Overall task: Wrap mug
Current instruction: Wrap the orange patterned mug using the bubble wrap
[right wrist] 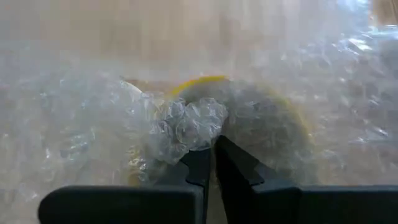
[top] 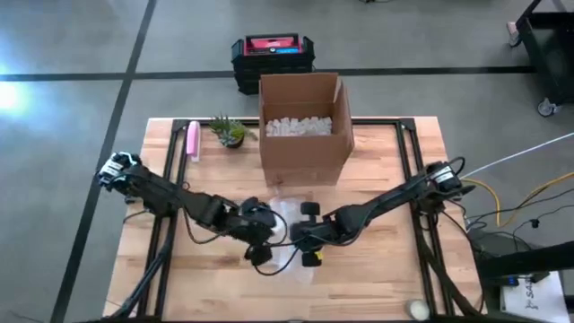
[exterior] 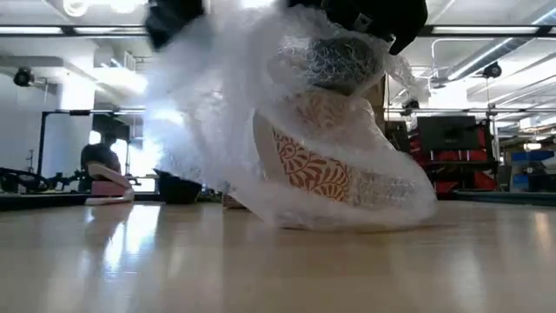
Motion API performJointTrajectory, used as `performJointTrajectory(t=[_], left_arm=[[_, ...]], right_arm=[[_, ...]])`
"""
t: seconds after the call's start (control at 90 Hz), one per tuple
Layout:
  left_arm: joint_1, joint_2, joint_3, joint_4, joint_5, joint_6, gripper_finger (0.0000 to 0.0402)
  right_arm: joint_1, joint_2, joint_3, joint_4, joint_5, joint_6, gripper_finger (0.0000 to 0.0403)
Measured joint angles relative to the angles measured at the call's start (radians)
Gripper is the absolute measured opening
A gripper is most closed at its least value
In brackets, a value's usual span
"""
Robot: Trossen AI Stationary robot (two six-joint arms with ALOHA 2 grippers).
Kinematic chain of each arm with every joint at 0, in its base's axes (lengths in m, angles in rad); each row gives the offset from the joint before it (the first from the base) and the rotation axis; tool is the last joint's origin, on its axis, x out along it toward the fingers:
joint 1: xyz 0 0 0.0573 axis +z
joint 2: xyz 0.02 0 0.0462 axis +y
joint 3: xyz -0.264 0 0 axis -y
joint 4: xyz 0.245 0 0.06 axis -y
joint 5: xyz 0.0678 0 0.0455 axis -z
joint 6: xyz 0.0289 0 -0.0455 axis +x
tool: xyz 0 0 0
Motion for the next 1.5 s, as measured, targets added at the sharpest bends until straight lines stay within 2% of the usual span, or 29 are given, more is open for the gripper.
performJointTrajectory(t=[0.089, 0.2, 0.411, 0.678, 1.178, 1.244, 1.389, 1.5], left_arm=[[0.019, 0.021, -0.019, 0.148, -0.001, 0.069, 0.0], [0.052, 0.052, -0.046, 0.239, -0.003, 0.101, 0.0], [0.097, 0.131, -0.073, 0.262, -0.011, 0.102, 0.0], [0.103, 0.203, -0.106, 0.418, -0.021, 0.108, 0.0], [0.103, 0.206, -0.11, 0.414, -0.022, 0.113, 0.0], [0.103, 0.206, -0.11, 0.414, -0.021, 0.114, 0.0], [0.103, 0.206, -0.111, 0.413, -0.019, 0.114, 0.0], [0.103, 0.206, -0.111, 0.413, -0.019, 0.114, 0.0]], right_arm=[[0.0, 0.0, 0.0, 0.0, 0.0, 0.0, 0.0009], [0.0, 0.0, 0.0, 0.002, 0.0, 0.0, 0.0009], [0.0, -0.004, 0.0, 0.003, 0.0, -0.012, 0.0009], [0.007, -0.058, 0.015, -0.037, 0.003, -0.021, 0.0008], [-0.002, -0.161, 0.018, -0.129, 0.012, -0.051, 0.0009], [0.0, -0.178, 0.018, -0.141, -0.022, -0.049, 0.0009], [0.002, -0.204, 0.018, -0.131, -0.179, -0.041, 0.0008], [-0.002, -0.182, 0.017, -0.097, -0.202, -0.053, 0.0008]])
